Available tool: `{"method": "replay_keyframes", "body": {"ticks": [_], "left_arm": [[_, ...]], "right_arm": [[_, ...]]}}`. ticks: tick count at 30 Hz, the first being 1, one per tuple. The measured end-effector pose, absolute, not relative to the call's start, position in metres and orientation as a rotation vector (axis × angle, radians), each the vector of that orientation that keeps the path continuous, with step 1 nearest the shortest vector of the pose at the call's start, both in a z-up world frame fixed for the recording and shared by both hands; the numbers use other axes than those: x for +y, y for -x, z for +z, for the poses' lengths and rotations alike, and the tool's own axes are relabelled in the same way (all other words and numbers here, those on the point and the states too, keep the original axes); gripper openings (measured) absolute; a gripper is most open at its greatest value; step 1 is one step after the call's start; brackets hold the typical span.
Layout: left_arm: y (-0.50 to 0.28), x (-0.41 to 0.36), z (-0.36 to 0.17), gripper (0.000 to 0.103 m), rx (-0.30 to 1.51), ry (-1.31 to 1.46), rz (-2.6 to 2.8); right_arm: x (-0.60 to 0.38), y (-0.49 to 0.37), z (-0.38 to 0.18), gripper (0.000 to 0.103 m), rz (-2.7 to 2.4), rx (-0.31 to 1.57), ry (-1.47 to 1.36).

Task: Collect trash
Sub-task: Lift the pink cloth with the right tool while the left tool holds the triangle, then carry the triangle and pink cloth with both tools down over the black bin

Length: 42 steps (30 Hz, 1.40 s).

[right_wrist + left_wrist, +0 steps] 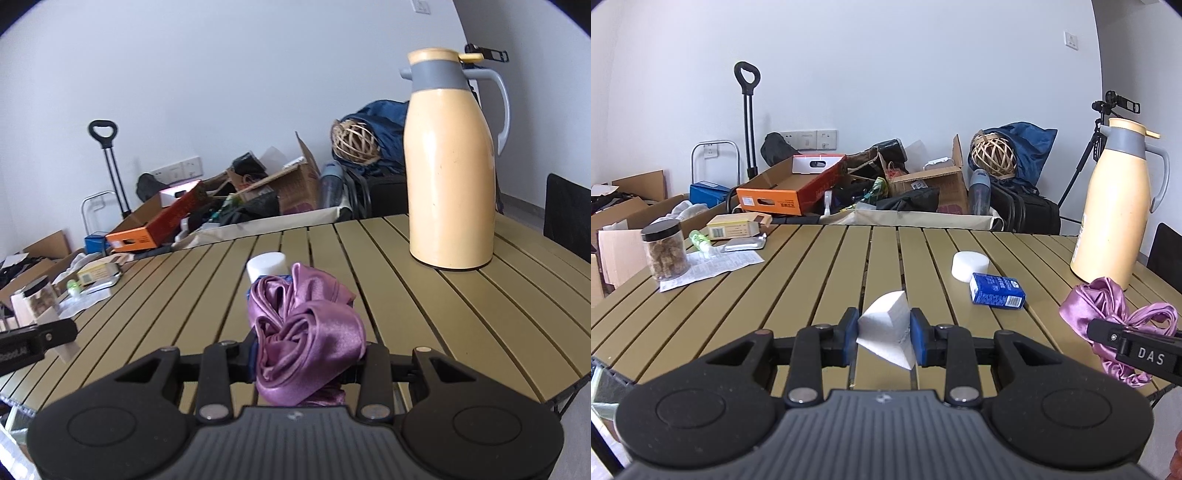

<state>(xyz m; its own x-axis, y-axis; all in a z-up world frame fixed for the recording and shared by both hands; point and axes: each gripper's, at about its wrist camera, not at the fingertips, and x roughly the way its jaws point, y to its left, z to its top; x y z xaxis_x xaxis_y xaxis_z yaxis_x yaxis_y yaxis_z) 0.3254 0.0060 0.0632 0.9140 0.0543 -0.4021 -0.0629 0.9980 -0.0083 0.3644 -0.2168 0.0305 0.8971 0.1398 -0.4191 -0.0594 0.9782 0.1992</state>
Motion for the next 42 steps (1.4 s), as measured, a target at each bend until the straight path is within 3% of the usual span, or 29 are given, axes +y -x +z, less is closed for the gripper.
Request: {"method": "replay_keyframes", "body": {"ticks": [23,42], "left_arm": [[-0.243,-0.002,0.030,0.030,0.466,-0.002,0.012],[-0.216,-0.009,-0.044,0.030,0.646,-0.094,-0.014]], "right_arm": [[-0.188,-0.255,0.002,0.035,0.269,0.483,-0.121],[-0.188,-0.230,-0.052,0.035,0.264,0.647,-0.092]]}}
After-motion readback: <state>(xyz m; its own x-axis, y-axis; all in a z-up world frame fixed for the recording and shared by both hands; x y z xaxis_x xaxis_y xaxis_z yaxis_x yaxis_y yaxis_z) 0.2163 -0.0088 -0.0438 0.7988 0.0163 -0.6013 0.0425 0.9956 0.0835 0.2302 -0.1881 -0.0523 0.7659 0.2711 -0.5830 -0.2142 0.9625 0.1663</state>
